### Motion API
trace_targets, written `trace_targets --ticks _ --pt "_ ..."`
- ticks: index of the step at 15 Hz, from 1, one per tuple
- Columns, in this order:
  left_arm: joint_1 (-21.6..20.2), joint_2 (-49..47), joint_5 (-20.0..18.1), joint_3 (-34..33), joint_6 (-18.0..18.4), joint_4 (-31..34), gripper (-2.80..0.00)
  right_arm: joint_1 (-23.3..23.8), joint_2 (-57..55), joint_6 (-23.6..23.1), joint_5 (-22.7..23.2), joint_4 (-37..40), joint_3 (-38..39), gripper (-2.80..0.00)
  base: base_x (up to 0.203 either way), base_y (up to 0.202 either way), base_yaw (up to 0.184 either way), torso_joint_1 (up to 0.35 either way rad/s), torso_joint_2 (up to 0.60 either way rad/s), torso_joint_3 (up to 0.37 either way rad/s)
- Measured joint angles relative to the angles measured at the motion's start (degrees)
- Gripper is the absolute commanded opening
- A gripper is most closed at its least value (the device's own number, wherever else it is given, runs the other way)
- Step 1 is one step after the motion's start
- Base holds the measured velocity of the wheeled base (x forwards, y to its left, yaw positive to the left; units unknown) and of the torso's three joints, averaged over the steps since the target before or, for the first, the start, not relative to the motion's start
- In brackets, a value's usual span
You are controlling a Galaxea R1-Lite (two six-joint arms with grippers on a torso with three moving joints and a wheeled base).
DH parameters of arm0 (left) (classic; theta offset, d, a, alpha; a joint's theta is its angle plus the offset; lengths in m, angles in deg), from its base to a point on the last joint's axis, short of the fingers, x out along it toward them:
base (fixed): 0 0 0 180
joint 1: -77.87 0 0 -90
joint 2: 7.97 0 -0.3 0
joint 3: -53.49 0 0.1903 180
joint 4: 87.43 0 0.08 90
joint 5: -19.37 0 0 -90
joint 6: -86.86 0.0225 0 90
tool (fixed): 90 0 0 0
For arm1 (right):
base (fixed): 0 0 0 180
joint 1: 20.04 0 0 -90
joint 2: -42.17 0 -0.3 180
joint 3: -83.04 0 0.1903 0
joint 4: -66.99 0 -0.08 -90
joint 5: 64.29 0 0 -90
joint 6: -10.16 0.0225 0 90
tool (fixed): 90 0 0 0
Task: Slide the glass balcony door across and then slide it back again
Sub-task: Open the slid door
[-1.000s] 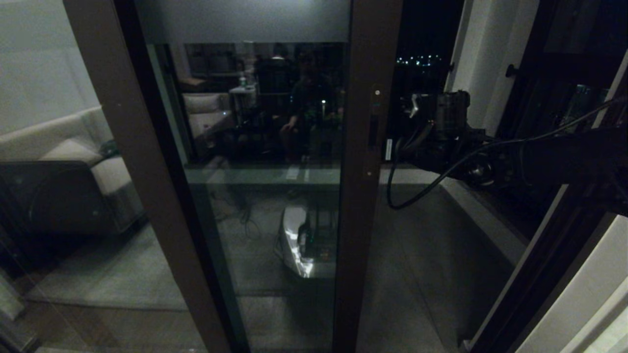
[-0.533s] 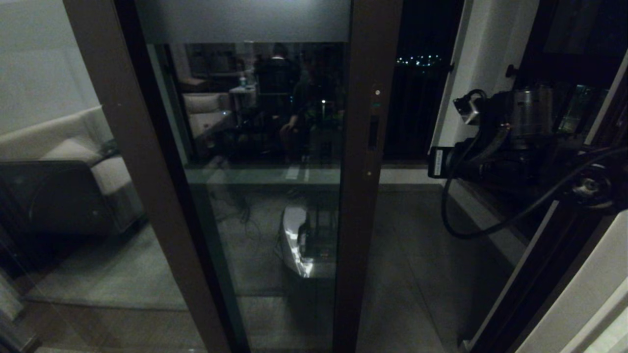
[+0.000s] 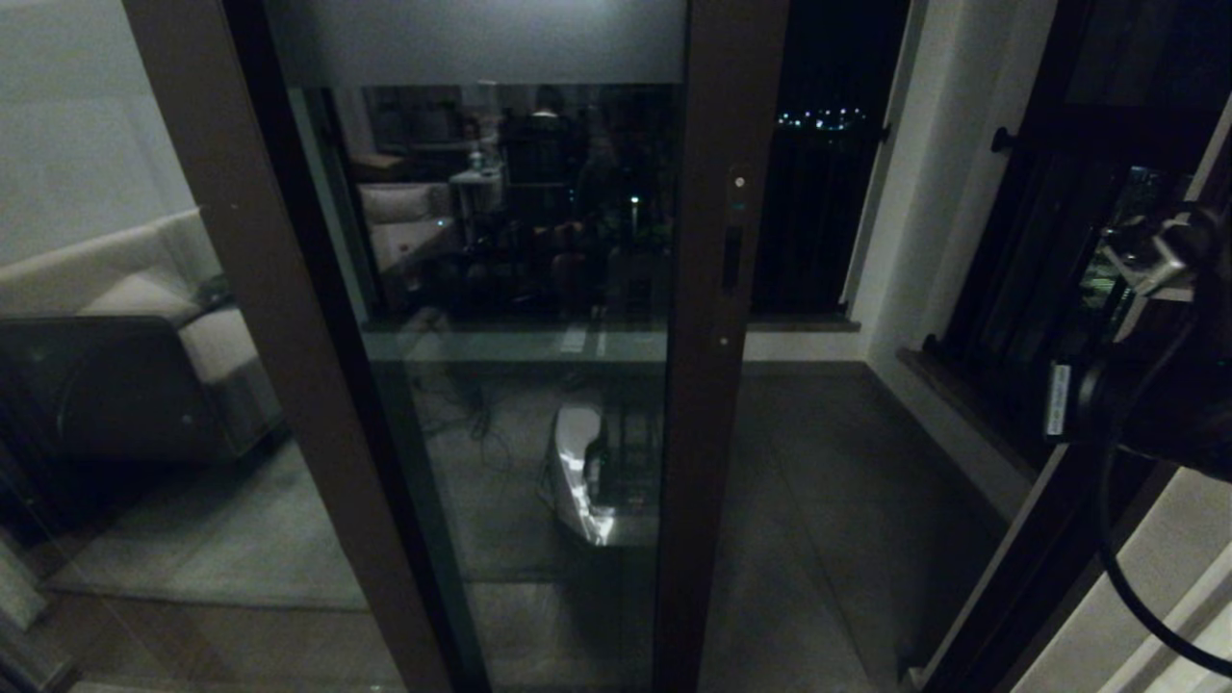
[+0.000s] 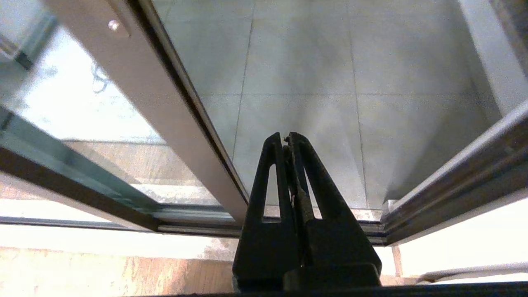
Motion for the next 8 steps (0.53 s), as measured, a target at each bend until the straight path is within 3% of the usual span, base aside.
trace_targets --ticks 4,8 --pt "0.0 0.0 0.0 0.0 0.0 0.0 -2.80 0.0 16.9 -0.6 -4.3 8.0 5.1 -2.80 0.000 0.000 0.000 0.000 0.00 0.000" --pt "0.0 0.0 0.0 0.0 0.0 0.0 -2.80 1.9 36.3 -2.3 -8.4 26.6 4.8 -2.80 0.000 0.000 0.000 0.000 0.00 0.000"
